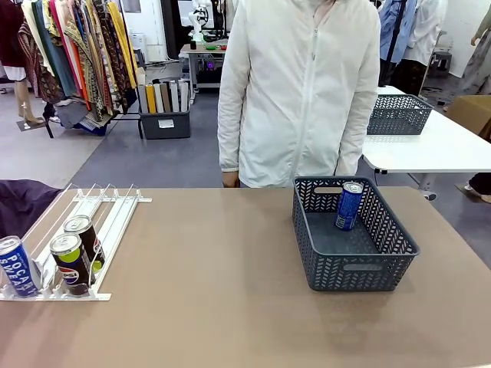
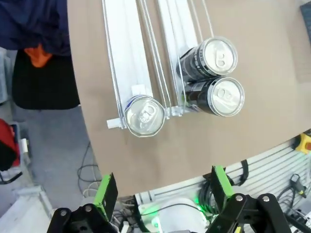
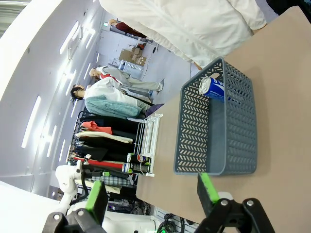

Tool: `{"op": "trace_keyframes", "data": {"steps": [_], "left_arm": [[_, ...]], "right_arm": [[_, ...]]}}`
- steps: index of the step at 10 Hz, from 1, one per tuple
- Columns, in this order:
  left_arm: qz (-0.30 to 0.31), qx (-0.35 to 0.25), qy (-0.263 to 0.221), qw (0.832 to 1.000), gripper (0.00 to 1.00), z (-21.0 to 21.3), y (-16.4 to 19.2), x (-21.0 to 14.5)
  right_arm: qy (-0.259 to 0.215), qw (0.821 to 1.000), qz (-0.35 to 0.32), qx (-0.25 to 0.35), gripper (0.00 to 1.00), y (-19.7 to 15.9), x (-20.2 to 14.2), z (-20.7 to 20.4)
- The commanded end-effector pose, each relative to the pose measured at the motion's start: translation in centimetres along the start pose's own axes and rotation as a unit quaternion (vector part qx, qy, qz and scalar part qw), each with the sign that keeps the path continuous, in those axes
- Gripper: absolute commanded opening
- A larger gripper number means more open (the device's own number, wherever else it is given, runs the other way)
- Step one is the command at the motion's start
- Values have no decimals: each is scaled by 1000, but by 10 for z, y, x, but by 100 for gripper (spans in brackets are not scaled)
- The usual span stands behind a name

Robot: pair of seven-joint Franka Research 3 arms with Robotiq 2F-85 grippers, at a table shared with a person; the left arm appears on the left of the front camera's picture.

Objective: Retrieve and store the cans from the dispenser.
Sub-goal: Pick up the last remaining can from one row of the Automatic Can Dispenser and place it in the middle of the table.

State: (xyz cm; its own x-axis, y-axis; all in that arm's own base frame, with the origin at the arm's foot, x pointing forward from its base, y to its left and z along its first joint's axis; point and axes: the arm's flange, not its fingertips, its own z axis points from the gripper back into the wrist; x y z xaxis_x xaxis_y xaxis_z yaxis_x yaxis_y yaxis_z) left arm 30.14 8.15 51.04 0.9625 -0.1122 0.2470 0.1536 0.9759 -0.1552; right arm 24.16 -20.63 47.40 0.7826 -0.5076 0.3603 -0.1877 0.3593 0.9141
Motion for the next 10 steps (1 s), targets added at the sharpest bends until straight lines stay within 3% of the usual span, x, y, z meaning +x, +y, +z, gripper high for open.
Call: {"op": "trace_keyframes", "data": {"steps": [1,2,5,9,10], "left_arm": [[-1,4,0,1000,100,0,-1,0],[24,55,-9,998,100,-22,1,6],[58,87,5,995,100,-61,8,14],[52,47,23,997,100,-101,6,17],[37,45,57,997,100,-108,8,16]], "right_arm": [[-10,1000,12,12,100,2,4,-2],[-10,1000,12,12,100,2,4,-2],[-10,1000,12,12,100,2,4,-2],[-10,1000,12,12,100,2,4,-2],[-10,1000,12,12,100,2,4,-2]]}}
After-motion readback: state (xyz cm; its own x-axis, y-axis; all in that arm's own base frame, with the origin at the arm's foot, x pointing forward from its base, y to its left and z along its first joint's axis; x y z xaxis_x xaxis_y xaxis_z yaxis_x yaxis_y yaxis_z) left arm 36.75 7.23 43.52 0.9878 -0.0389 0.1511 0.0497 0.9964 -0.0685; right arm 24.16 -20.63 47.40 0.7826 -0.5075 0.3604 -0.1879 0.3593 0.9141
